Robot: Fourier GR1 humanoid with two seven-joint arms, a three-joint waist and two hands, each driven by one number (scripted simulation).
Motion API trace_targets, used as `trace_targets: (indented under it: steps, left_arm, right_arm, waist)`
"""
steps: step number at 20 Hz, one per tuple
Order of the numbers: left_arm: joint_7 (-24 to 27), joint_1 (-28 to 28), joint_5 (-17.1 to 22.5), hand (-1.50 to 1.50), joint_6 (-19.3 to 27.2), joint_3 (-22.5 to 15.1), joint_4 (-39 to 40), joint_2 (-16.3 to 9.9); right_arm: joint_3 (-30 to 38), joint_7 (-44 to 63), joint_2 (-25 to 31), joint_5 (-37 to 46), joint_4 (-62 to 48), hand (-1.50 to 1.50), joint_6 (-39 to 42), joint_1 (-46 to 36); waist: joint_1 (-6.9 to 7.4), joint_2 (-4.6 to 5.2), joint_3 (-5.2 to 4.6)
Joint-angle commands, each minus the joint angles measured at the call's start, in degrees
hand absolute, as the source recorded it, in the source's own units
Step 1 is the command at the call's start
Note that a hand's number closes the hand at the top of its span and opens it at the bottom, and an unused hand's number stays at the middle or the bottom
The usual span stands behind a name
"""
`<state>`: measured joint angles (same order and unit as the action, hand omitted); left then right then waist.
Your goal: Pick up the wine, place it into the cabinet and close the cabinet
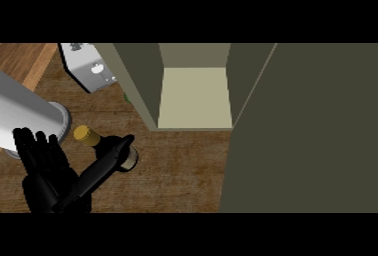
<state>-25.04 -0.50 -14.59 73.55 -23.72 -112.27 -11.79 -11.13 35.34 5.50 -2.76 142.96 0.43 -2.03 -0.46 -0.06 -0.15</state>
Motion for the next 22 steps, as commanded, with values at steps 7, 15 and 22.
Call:
trace_targets:
  steps: [7, 15, 22]
  left_arm:
    - [23.9, -7.6, 18.1, -1.50, -7.6, 3.6, 2.9, 6.8]
    - [41.2, -8.7, 33.0, -1.50, -22.0, 12.0, 13.2, 11.6]
    - [50.5, -9.3, 38.8, -1.50, -27.3, 14.6, 19.4, 11.8]
  right_arm:
    - [7.4, 2.9, 1.7, -6.3, 4.5, -1.50, 0.6, -2.3]
    - [6.5, 1.4, 1.4, -5.2, 5.0, -1.50, 2.1, 0.3]
    - [-0.2, 0.9, -1.6, 0.8, 5.5, -1.50, 0.8, 1.5]
  waist:
    - [0.56, -0.03, -0.05]
    - [0.34, -0.01, 0.04]
    - [0.44, -0.03, 0.11]
